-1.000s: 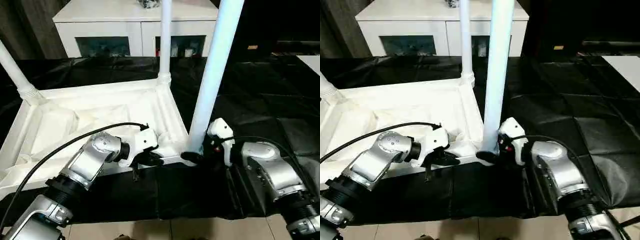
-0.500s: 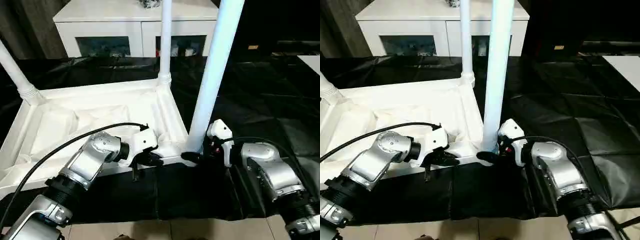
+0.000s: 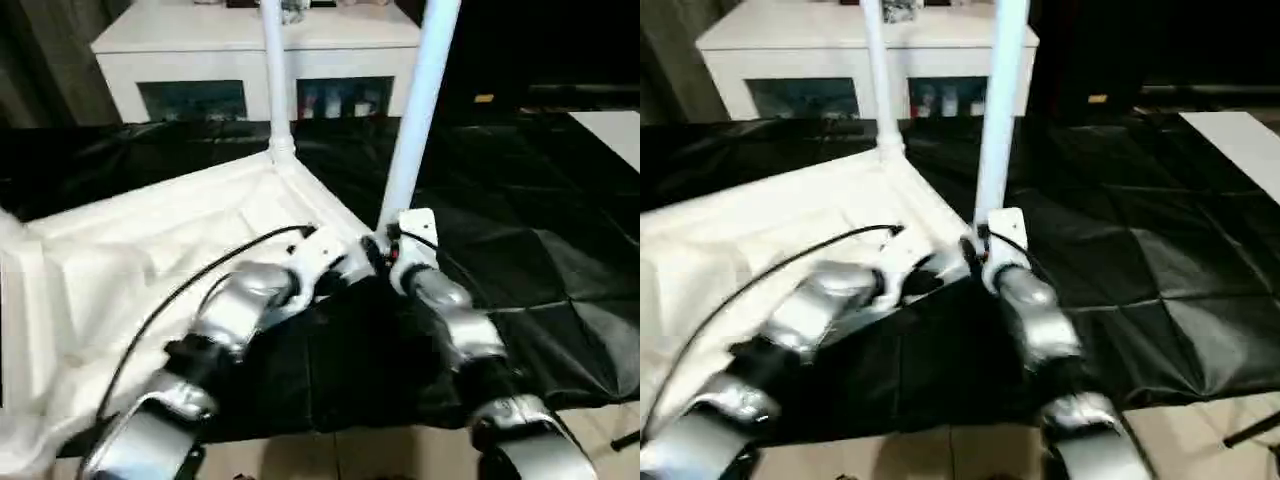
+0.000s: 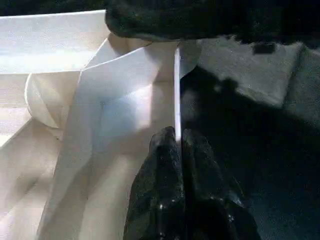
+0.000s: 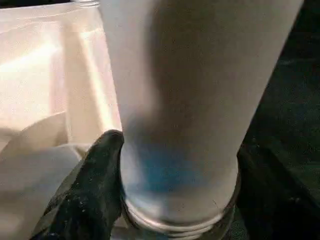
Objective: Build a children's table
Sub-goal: Rotate leg to tighten
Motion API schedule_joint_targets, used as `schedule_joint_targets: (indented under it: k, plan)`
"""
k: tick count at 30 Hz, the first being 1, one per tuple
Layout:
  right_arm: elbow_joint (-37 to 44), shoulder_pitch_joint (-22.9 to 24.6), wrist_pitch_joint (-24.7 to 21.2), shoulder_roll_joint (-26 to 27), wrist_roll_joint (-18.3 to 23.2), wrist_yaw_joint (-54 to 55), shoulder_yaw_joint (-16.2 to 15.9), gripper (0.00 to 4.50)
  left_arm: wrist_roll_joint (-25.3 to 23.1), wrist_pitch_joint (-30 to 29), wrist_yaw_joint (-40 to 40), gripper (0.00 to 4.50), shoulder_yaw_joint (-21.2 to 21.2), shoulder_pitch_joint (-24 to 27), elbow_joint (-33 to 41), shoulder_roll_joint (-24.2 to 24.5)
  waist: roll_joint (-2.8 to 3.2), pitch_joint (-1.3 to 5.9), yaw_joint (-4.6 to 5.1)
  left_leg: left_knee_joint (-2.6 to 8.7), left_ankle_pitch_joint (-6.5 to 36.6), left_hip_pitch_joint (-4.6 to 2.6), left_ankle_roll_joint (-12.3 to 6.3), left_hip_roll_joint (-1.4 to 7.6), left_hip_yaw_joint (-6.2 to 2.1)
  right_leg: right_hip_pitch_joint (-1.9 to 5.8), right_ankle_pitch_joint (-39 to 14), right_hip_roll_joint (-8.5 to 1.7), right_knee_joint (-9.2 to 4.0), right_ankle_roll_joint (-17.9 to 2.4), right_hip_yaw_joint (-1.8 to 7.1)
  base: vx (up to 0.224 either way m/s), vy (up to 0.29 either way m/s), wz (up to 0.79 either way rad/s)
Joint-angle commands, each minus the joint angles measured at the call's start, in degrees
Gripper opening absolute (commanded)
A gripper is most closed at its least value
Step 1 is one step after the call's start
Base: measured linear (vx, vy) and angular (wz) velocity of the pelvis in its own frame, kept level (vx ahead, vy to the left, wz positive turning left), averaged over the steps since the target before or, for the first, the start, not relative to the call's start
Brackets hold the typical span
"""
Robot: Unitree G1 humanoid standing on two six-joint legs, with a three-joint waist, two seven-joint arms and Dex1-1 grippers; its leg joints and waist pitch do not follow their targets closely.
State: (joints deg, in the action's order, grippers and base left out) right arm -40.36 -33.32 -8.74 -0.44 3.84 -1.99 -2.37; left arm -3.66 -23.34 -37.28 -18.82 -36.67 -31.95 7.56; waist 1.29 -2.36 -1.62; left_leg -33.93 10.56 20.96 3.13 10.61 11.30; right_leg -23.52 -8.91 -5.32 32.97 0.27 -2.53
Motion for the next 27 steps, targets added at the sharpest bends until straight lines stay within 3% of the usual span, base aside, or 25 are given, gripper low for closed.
schedule_joint_targets:
  k: [1, 2, 3, 4, 6, 7, 10, 11, 13, 14, 15, 16, 18, 21, 22, 24, 25, 27]
  plan:
    - [-3.6, 0.9, 0.8, 1.3, 0.5, -2.3, -0.1, 2.72, -0.7, 0.7, 1.9, 0.0, 0.4, -1.2, -1.6, -0.8, -0.14, 2.96, 0.35, 4.78, 26.4, -1.46, 1.01, 1.36, -1.53, 0.93, -29.5, -2.23, -5.55, -6.0, 0.85, 0.0, 0.0, 0.0]
    - [-2.8, 1.1, 2.0, 1.0, 0.1, -3.7, -0.8, 2.72, -0.7, 0.6, 1.6, 0.0, 0.4, -1.2, -1.5, -0.6, -0.11, 2.95, 0.29, 4.84, 26.3, -1.4, 0.94, 1.44, -1.58, 0.97, -29.1, -2.25, -5.49, -6.0, 0.87, 0.0, 0.0, 0.0]
    - [-2.2, 1.1, 3.6, 0.7, -0.7, -4.7, -1.6, 3.28, -0.7, 0.6, 1.5, 0.0, 0.3, -1.2, -1.6, -0.5, 0.02, 2.91, 0.3, 4.95, 26.2, -1.19, 0.85, 1.45, -1.61, 1.09, -28.7, -2.22, -5.42, -6.0, 0.88, 0.0, 0.0, 0.0]
    - [-1.0, 1.5, 4.5, 0.1, -1.0, -6.2, -2.2, 3.28, -0.7, 0.3, 1.1, 0.0, 0.3, -0.9, -1.4, -0.1, 0.34, 3.0, 0.33, 5.01, 25.7, -1.09, 0.85, 1.51, -1.54, 1.19, -26.8, -2.09, -5.34, -6.4, 0.94, 0.0, 0.0, 0.0]
    - [2.6, 2.2, 3.2, -1.8, -0.4, -7.9, -1.7, 3.59, -0.8, 0.8, -0.4, 0.0, -0.2, -0.1, -0.6, 1.3, 0.18, 3.02, 0.15, 5.02, 24.6, -0.89, 0.31, 1.48, -1.43, 1.44, -24.8, -2.03, -5.08, -7.0, 1.06, 0.0, 0.0, 0.0]
    - [4.1, 2.5, 2.6, -2.7, 0.0, -9.7, -2.0, 3.59, -0.8, 1.1, -1.1, 0.0, -0.4, 0.2, -0.3, 1.7, 0.43, 3.09, 0.19, 5.09, 23.9, -0.63, 0.13, 1.52, -1.52, 1.69, -23.9, -2.14, -4.76, -7.7, 1.13, 0.0, 0.0, 0.0]
    - [8.5, 3.5, 0.6, -5.6, 1.6, -15.2, -2.5, 3.7, -0.7, 1.9, -3.4, 0.0, -0.9, 0.9, 0.5, 3.0, 0.26, 3.16, 0.13, 5.0, 22.0, -0.47, -0.55, 1.62, -1.34, 1.97, -21.5, -2.13, -4.57, -8.8, 1.22, 0.0, 0.0, 0.0]
    - [11.0, 4.2, -0.6, -7.6, 2.6, -19.0, -3.0, 3.7, -0.7, 2.2, -4.7, 0.0, -1.2, 1.2, 1.0, 3.8, 0.69, 3.13, 0.06, 5.0, 21.8, -0.51, -0.78, 1.58, -1.34, 2.1, -21.1, -2.04, -4.51, -8.9, 1.25, 0.0, 0.0, 0.0]
    - [16.8, 6.5, -3.5, -13.1, 5.6, -30.1, -4.4, 3.7, -0.5, 2.4, -8.1, 0.0, -2.1, 2.1, 2.6, 5.9, 0.3, 3.34, -0.28, 4.85, 20.1, -0.4, -1.79, 1.84, -1.25, 2.6, -17.8, -2.05, -4.18, -9.6, 1.34, 0.0, 0.0, 0.0]
    - [20.1, 8.4, -4.6, -16.3, 7.3, -37.7, -6.6, 3.7, 0.0, 3.1, -11.2, 0.0, -3.0, 2.8, 3.9, 7.1, 0.79, 3.32, -0.33, 4.71, 19.1, -0.43, -2.22, 1.91, -1.05, 2.33, -15.3, -2.04, -3.93, -10.7, 1.46, 0.0, 0.0, 0.0]
    - [21.0, 8.9, -4.4, -17.4, 7.7, -39.9, -7.1, 3.7, 0.1, 3.0, -12.2, 0.0, -3.3, 3.0, 4.4, 7.5, 0.62, 3.41, -0.37, 4.67, 18.3, -0.17, -2.83, 2.01, -1.14, 2.86, -13.7, -2.14, -3.71, -11.4, 1.35, 0.0, 0.0, 0.0]
    - [22.6, 9.9, -5.2, -19.1, 9.0, -43.3, -7.6, 3.7, 0.4, 3.8, -14.7, 0.0, -4.1, 3.5, 5.7, 8.8, 0.66, 3.34, -0.36, 4.66, 17.8, -0.07, -3.19, 2.01, -1.11, 2.89, -13.7, -2.29, -3.73, -11.7, 1.36, 0.0, 0.0, 0.0]
    - [23.5, 10.4, -6.3, -20.0, 9.8, -45.1, -7.3, 3.7, 0.8, 4.8, -17.0, 0.0, -4.7, 4.0, 6.6, 9.8, 0.41, 3.61, -0.32, 4.33, 15.8, -0.18, -3.47, 1.99, -0.94, 2.79, -12.1, -2.24, -3.48, -12.9, 1.32, 0.0, 0.0, 0.0]
    - [22.7, 10.8, -3.7, -22.1, 7.9, -48.8, -9.0, 3.7, 3.2, 5.9, -24.5, 0.0, -6.2, 5.9, 10.7, 12.7, 0.55, 3.52, -0.34, 4.45, 14.3, -0.08, -3.24, 2.23, -1.0, 2.91, -11.1, -2.36, -3.11, -14.4, 1.17, 0.0, 0.0, 0.0]
    - [22.8, 10.8, -3.8, -22.7, 7.9, -50.0, -9.3, 3.7, 4.6, 5.0, -28.0, 0.0, -6.8, 6.9, 13.4, 14.3, 0.65, 3.54, -0.43, 4.43, 15.1, -0.47, -2.99, 2.29, -0.88, 2.62, -11.7, -2.26, -3.2, -14.6, 1.21, 0.0, 0.0, 0.0]
    - [23.1, 10.8, -4.7, -22.9, 8.4, -50.8, -9.4, 3.7, 5.1, 3.9, -29.4, 0.0, -7.0, 7.3, 14.9, 15.0, 0.83, 3.45, -0.48, 4.58, 15.4, -0.53, -2.67, 2.41, -0.88, 2.59, -11.7, -2.2, -3.09, -15.0, 1.26, 0.0, 0.0, 0.0]
    - [23.2, 10.8, -4.9, -23.0, 8.6, -51.1, -9.4, 3.7, 5.2, 3.8, -29.5, 0.0, -7.0, 7.4, 15.1, 15.1, 0.95, 3.38, -0.77, 4.52, 16.3, -1.06, -2.3, 2.47, -0.65, 2.12, -12.1, -2.0, -3.27, -15.0, 1.3, 0.0, 0.0, 0.0]
    - [22.6, 10.5, -4.8, -23.1, 8.0, -51.4, -9.9, 3.7, 5.0, 3.6, -29.9, 0.0, -7.1, 7.4, 15.3, 15.5, 0.83, 3.18, -1.22, 4.65, 17.5, -1.17, -1.55, 2.55, -0.58, 2.1, -12.9, -2.01, -3.26, -14.8, 1.42, 0.0, 0.0, 0.0]
